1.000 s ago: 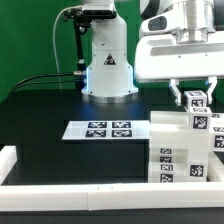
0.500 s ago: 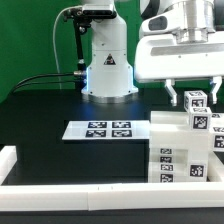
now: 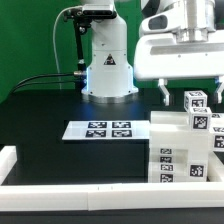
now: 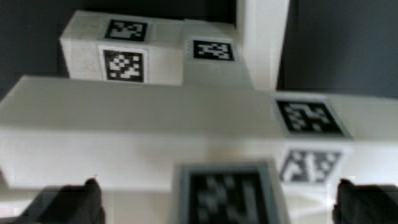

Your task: Assemble chair

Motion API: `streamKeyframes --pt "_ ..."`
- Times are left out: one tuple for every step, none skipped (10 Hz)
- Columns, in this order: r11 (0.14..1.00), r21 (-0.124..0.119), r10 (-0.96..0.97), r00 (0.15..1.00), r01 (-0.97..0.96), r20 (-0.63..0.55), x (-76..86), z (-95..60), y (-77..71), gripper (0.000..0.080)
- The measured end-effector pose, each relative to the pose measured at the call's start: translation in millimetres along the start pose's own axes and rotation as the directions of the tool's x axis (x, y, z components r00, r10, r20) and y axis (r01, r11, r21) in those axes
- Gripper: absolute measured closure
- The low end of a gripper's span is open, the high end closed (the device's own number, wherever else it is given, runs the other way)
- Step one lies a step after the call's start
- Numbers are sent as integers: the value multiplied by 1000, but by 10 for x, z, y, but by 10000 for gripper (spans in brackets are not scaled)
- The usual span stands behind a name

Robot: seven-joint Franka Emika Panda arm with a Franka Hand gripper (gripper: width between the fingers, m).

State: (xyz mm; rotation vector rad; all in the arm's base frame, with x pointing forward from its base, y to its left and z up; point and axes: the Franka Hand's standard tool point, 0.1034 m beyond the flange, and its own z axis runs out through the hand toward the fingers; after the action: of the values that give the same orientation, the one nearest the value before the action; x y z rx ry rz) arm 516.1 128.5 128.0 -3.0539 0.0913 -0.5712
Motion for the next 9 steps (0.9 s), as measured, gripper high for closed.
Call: streamKeyframes --pt "1000 2 -2 1000 2 0 8 -8 -16 150" --pt "1000 -12 1 995 0 95 -47 -1 8 150" --pt "1000 -12 7 992 -6 126 16 -32 -11 150" --pt "1000 -18 8 987 -6 159 29 -24 -20 150" --pt "1000 -21 11 989 -7 151 49 -2 0 150" --pt "1000 -24 21 987 -18 160 53 7 46 150" --pt "999 -23 50 981 -47 185 81 0 89 150" --pt "996 -17 86 973 -84 216 103 -18 98 150" --pt "994 -13 110 965 -110 240 119 -31 93 150"
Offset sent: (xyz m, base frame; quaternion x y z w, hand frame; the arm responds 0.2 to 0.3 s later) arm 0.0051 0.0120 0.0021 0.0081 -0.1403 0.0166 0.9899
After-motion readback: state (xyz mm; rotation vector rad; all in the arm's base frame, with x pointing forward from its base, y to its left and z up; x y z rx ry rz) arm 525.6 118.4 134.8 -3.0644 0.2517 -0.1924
